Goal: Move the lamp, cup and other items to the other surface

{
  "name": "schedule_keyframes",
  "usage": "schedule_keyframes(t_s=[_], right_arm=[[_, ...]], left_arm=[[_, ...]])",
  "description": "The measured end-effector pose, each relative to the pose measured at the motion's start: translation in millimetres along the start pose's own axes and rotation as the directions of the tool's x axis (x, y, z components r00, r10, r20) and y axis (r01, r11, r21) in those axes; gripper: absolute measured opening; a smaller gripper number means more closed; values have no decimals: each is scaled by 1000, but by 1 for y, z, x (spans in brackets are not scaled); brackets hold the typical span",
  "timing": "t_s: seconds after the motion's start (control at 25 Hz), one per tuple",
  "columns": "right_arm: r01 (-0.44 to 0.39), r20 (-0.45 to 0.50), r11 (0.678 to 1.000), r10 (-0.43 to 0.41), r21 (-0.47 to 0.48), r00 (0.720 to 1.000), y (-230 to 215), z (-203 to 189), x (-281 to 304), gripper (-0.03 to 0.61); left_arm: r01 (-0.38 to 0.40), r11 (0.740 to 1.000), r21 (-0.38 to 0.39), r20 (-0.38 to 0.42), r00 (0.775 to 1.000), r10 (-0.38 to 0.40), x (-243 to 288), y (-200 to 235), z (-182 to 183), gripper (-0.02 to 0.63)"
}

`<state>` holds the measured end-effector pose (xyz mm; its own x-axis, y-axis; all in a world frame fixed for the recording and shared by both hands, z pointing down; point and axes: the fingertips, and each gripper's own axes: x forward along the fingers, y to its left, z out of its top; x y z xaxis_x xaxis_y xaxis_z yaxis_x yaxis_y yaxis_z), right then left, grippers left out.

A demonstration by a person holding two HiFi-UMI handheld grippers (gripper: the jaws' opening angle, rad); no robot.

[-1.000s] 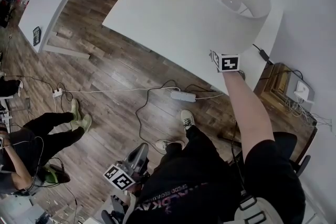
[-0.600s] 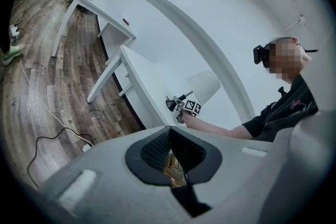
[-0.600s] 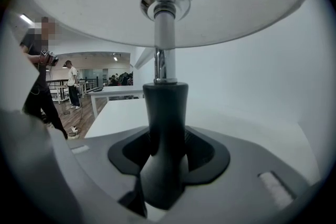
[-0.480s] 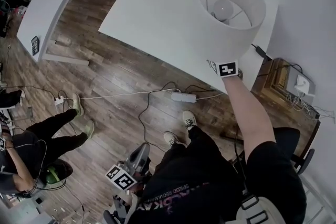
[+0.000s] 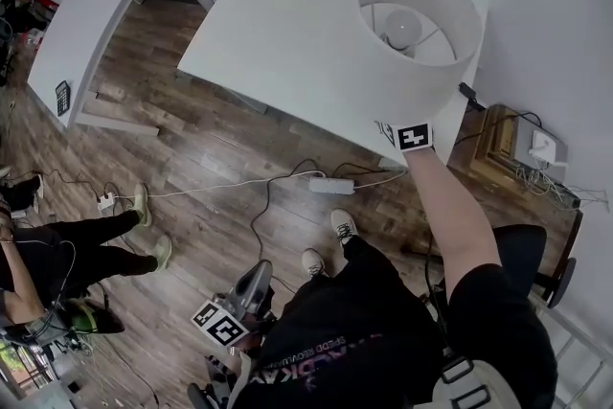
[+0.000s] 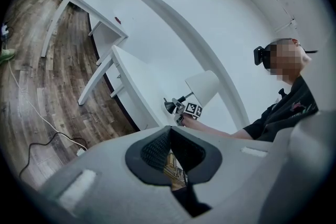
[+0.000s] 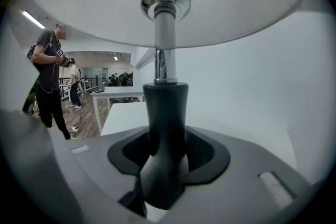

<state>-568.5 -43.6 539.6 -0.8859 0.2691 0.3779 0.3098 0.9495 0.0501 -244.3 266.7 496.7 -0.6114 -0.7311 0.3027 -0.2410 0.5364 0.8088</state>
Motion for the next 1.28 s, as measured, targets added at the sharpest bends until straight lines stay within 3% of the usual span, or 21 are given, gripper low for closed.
schedule_keyframes(t_s=[0.64, 1.28], right_arm=[[208, 40, 978, -209, 32, 977, -32, 23, -126, 175], [473, 53, 874, -480, 107, 876, -68, 27, -274, 175]], left_arm=[[177, 983, 39, -65, 983, -174, -19, -14, 6, -2], [351, 936, 40, -160, 927, -340, -33, -25, 2, -2]])
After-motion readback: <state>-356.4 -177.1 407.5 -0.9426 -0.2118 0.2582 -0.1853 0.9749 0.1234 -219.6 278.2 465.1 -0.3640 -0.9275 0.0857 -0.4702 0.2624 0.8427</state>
